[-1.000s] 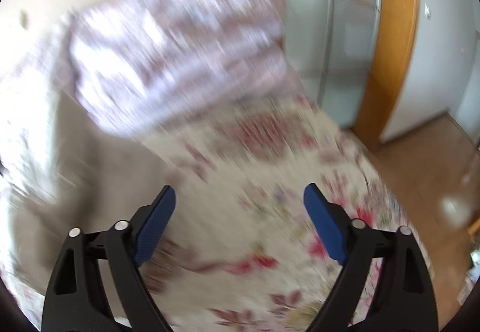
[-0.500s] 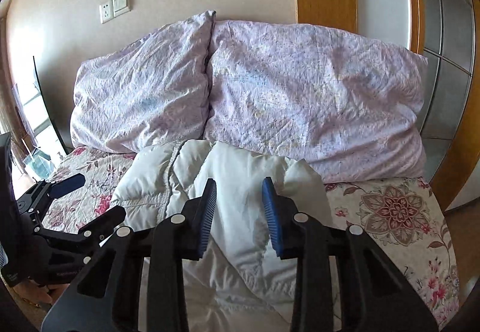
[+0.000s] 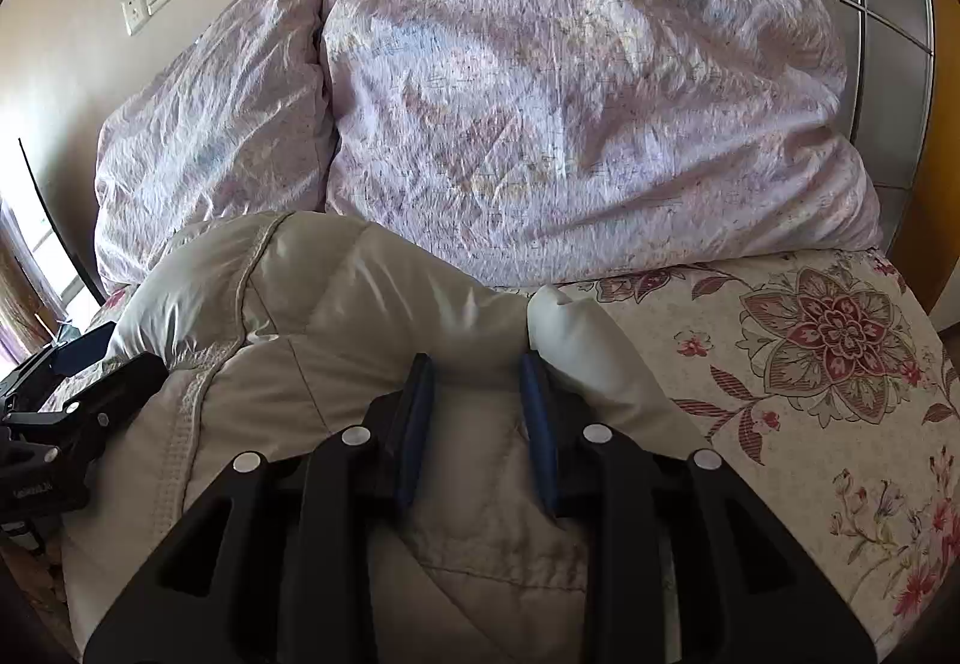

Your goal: Fold large clothes

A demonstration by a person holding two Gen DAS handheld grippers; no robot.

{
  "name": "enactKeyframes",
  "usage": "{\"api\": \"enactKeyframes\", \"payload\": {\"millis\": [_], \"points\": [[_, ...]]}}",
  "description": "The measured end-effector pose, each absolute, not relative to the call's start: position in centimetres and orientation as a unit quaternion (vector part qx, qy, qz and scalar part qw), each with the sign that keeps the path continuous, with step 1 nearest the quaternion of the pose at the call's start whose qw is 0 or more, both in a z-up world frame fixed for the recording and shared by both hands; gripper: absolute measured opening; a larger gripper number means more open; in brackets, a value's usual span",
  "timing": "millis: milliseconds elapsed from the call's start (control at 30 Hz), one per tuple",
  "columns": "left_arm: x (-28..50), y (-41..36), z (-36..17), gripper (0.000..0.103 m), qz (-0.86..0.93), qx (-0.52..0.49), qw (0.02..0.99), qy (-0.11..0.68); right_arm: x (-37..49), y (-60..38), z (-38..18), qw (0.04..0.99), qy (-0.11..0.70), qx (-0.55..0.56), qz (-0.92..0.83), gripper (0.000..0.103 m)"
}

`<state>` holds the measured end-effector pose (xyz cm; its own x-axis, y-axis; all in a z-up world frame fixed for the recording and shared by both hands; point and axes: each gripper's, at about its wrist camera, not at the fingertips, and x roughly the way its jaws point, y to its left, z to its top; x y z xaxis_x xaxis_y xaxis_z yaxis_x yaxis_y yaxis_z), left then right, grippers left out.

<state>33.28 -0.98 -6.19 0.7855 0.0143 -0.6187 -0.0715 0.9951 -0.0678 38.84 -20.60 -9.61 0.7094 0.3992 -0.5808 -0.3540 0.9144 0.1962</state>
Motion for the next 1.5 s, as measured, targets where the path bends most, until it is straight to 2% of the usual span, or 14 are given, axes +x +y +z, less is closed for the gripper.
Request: {"api": "enactKeyframes", "payload": {"millis": [800, 967, 1167, 1300, 1500], "points": [[35.0, -2.4, -9.8, 0.101, 0.072, -0.009, 0.939, 0.336, 41.9, -20.5, -13.0, 0.897, 0.373, 0.06, 0.231, 0.031], [34.5, -2.1, -8.8, 0.101, 0.075, -0.004, 0.934, 0.349, 40.8, -19.6, -11.5, 0.906, 0.379, 0.012, 0.187, 0.031], [32.4, -1.8, -5.5, 0.101, 0.068, 0.001, 0.944, 0.322, 37.5, -22.5, -8.1, 0.92, 0.334, 0.069, 0.196, 0.033], [33.1, -2.8, -6.0, 0.101, 0.062, 0.019, 0.939, 0.339, 37.7, -21.7, -9.5, 0.921, 0.341, 0.015, 0.185, 0.033], [34.1, -3.5, -8.0, 0.101, 0.073, 0.037, 0.936, 0.343, 38.9, -22.4, -12.1, 0.921, 0.34, 0.034, 0.188, 0.035]]}}
